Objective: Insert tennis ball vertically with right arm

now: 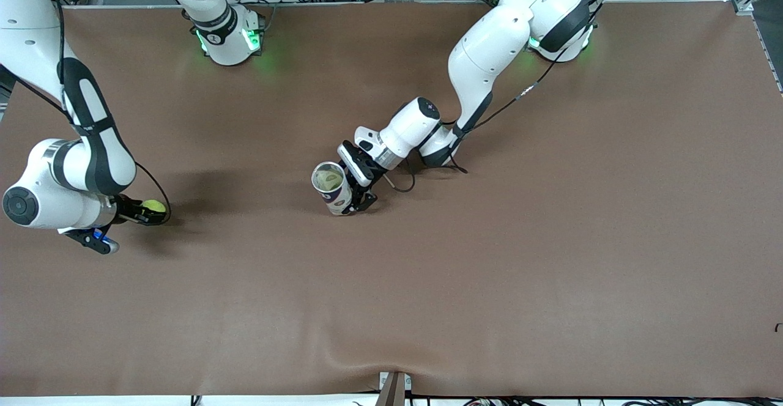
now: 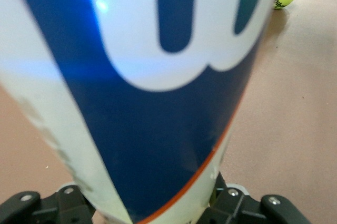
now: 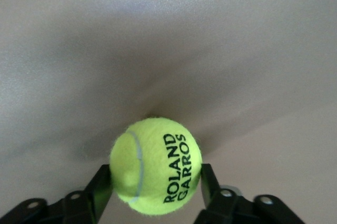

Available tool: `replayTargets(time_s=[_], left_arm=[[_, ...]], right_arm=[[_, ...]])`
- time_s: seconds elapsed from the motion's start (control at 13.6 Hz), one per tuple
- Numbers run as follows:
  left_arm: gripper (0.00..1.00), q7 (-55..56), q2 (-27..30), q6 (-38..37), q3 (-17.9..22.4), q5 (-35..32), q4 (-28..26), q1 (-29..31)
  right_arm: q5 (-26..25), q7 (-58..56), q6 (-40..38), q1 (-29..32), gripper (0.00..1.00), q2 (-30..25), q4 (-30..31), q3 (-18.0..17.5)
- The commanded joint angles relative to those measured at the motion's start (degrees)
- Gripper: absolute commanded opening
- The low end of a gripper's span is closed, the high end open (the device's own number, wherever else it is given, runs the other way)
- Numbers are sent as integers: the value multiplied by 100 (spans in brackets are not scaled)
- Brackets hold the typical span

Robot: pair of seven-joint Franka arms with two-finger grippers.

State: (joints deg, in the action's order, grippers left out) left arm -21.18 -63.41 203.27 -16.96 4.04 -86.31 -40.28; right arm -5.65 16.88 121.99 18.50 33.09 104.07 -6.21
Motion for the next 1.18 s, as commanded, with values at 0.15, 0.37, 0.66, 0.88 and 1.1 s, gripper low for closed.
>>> replayTargets(time_s=[0.15,0.37,0.66,0.88,1.1], left_arm=[[79,8,-58,37,8,106,36,-33],[79,8,-58,37,8,106,36,-33],[79,8,-58,37,8,106,36,-33],[79,8,-58,37,8,106,36,-33],[80,8,-58,46,8,114,36,-33]], right_arm=[[-24,34,-516,-3,0,-127,-280,-64],[519,262,-1710,-109,0,-145,-1175,-187],[1180,1970,-2697,-417,0,-154,-2082,-720],[1172,3913,-2646,-426,0,-163,-2276,-1810],[1189,5434,-2375,-434,0,-154,-2373,-2750]])
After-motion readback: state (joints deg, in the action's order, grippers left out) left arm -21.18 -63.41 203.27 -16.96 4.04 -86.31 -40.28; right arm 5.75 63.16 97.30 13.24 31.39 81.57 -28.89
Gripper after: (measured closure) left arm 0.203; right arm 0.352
